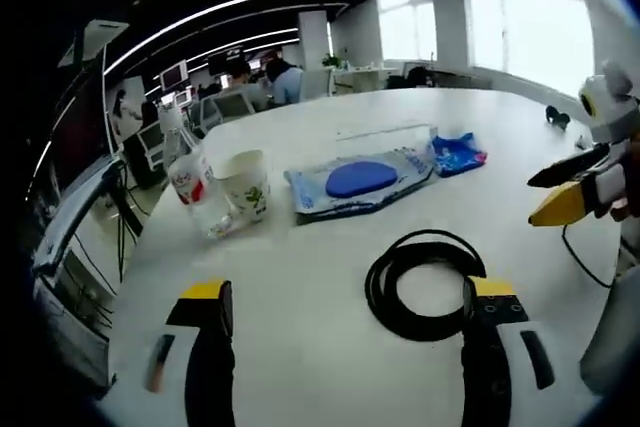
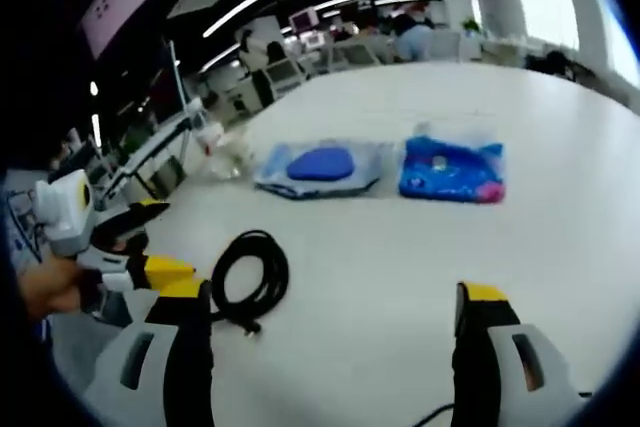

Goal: Arrange the tabletop items into an orderly group along one side of the table until the central work area is clear of visible clutter.

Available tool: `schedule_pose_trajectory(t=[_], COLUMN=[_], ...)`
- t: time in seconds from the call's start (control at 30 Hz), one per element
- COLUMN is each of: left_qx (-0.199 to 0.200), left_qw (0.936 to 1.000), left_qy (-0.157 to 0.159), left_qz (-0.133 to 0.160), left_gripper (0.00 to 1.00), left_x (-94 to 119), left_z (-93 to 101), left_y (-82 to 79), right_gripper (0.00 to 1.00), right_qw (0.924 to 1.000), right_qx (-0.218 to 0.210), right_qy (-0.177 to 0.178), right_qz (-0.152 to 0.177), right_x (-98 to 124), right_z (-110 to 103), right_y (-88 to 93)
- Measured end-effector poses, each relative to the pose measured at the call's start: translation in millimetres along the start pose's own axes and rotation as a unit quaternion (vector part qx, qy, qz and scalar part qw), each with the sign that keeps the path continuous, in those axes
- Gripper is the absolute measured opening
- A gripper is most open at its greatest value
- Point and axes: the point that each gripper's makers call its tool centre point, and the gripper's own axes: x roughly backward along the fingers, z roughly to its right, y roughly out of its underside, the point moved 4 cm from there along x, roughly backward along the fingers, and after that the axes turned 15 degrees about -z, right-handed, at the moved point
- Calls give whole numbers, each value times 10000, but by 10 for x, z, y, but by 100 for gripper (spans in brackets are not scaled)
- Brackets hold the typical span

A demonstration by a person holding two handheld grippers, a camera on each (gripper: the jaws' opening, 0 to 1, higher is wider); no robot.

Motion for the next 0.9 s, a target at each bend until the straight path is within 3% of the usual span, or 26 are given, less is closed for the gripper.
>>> schedule_pose_trajectory(t=[0.13,0.73,0.9], left_qx=[163,-95,-51], left_qw=[9999,9993,9991], left_qy=[-7,-61,-37], left_qz=[-26,-342,-417], left_gripper=[89,94,94], left_x=[-44,-255,-331], left_z=[-10,-40,-66], left_y=[46,142,186], right_gripper=[98,95,93], right_qw=[9998,9977,9952], right_qx=[128,459,657], right_qy=[84,165,314], right_qz=[-120,-475,-657], right_x=[-65,-489,-578], right_z=[-53,-322,-283], right_y=[2,-105,-129])
